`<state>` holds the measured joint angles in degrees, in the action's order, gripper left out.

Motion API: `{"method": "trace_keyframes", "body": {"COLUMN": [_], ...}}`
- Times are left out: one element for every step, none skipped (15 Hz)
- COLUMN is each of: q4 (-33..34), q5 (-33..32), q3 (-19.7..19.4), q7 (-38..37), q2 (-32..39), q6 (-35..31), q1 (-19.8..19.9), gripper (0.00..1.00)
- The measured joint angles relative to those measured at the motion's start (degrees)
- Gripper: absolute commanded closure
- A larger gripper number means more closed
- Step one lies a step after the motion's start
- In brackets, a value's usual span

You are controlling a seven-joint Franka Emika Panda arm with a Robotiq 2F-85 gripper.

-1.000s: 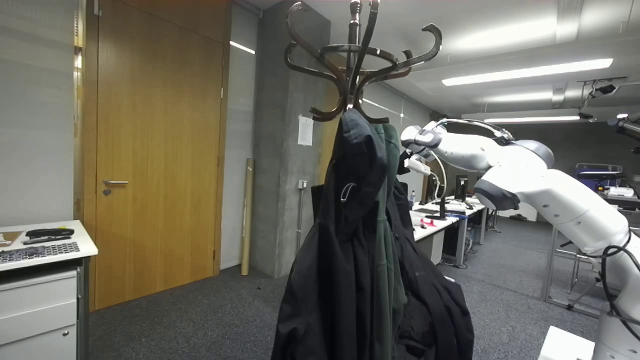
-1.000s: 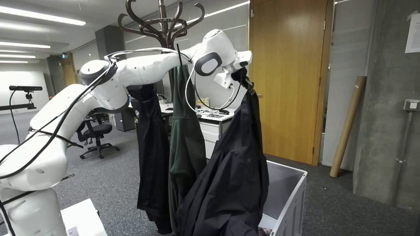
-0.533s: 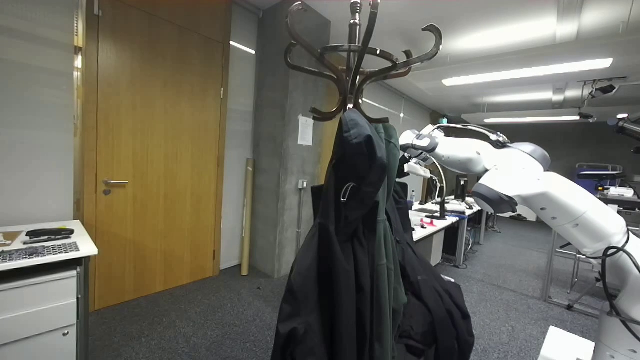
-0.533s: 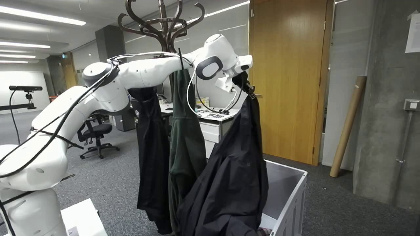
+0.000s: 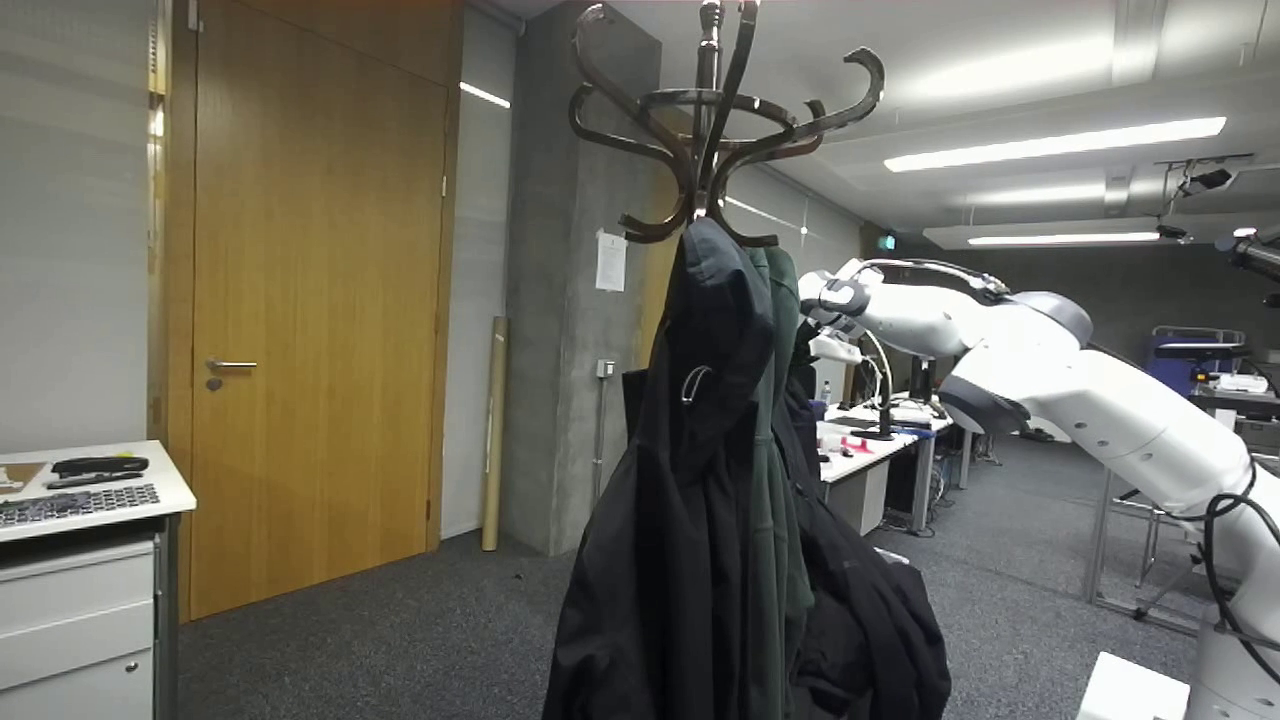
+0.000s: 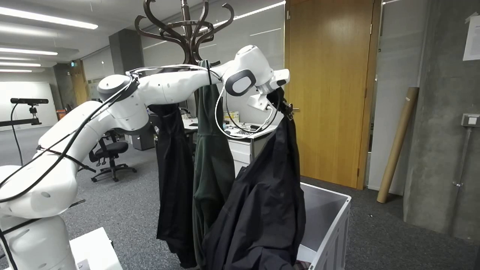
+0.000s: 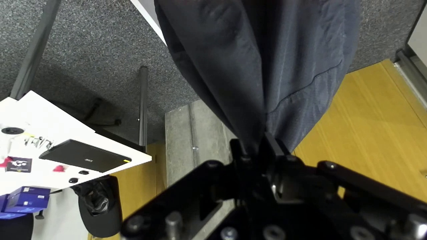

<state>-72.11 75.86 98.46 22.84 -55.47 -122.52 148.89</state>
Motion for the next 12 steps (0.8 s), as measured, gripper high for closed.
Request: {"method": "trace_keyframes", "body": {"q4": [0.0, 0.0, 0.0, 0.0, 0.0, 0.1, 0.1, 0.1, 0.2, 0.2, 0.4, 0.5], "q5": [0.0, 0.0, 0.0, 0.1, 0.1, 0.2, 0.4, 0.5, 0.5, 0.4, 0.4, 0.4], "q3": [-0.1, -0.3, -0.4, -0.6, -0.8, -1.1, -1.3, -1.6, -1.6, -1.6, -1.6, -1.6], "q7": [0.0, 0.0, 0.1, 0.1, 0.1, 0.1, 0.1, 0.1, 0.1, 0.1, 0.1, 0.2], "q2": [-0.2, -0.4, -0.4, -0.4, -0.4, -0.4, -0.4, -0.4, -0.3, -0.2, -0.1, 0.0], "q6": [0.0, 0.0, 0.0, 0.0, 0.0, 0.0, 0.0, 0.0, -0.1, -0.2, -0.2, -0.3], "q1": [0.0, 0.0, 0.0, 0.0, 0.0, 0.0, 0.0, 0.0, 0.0, 0.0, 0.0, 0.0], "gripper": [0.43, 0.37, 0.28, 0.21, 0.13, 0.06, 0.00, 0.00, 0.00, 0.00, 0.00, 0.00]}}
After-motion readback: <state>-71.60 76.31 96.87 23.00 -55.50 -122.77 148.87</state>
